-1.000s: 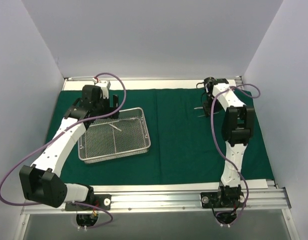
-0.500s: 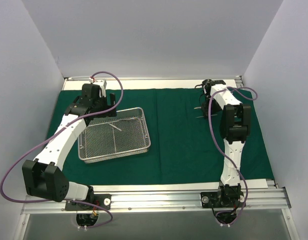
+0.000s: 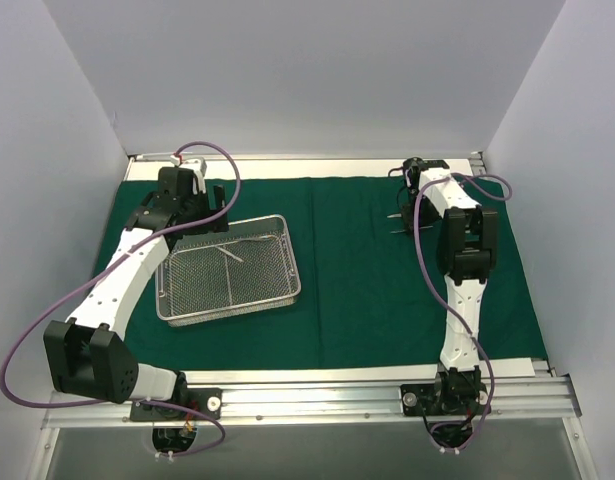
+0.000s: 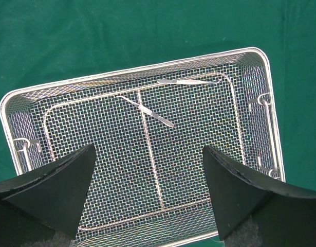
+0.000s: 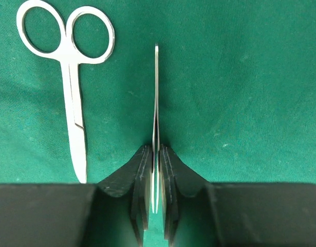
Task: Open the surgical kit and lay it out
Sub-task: Place the medical item in the surgical kit.
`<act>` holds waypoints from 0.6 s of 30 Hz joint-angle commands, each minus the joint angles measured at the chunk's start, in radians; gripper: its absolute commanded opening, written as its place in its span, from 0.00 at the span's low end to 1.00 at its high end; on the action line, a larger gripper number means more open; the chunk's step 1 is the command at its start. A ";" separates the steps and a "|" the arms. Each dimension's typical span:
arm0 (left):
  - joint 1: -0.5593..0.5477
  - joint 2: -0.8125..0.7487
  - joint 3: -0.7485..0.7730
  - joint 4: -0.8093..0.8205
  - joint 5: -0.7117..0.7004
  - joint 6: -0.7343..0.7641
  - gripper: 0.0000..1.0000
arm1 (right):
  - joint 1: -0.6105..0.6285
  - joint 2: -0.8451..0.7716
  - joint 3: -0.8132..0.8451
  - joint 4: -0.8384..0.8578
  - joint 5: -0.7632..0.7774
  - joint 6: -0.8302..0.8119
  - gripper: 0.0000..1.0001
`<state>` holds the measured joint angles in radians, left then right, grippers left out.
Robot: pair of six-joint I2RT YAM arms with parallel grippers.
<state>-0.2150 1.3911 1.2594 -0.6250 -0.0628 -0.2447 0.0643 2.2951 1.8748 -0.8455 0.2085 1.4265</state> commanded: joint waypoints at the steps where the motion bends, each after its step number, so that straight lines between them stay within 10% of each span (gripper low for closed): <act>1: 0.019 -0.003 0.026 0.015 0.017 -0.008 0.94 | -0.012 0.018 0.027 -0.053 0.037 0.025 0.15; 16: 0.077 0.054 0.008 -0.085 0.049 -0.064 1.00 | 0.006 -0.077 0.040 -0.059 -0.041 -0.049 0.50; 18: 0.086 0.100 0.011 -0.134 0.070 -0.070 0.87 | 0.032 -0.123 0.085 -0.075 -0.041 -0.122 0.51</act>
<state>-0.1444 1.4380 1.2572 -0.6739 -0.0261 -0.2947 0.0673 2.2940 1.8896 -0.8391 0.1665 1.3808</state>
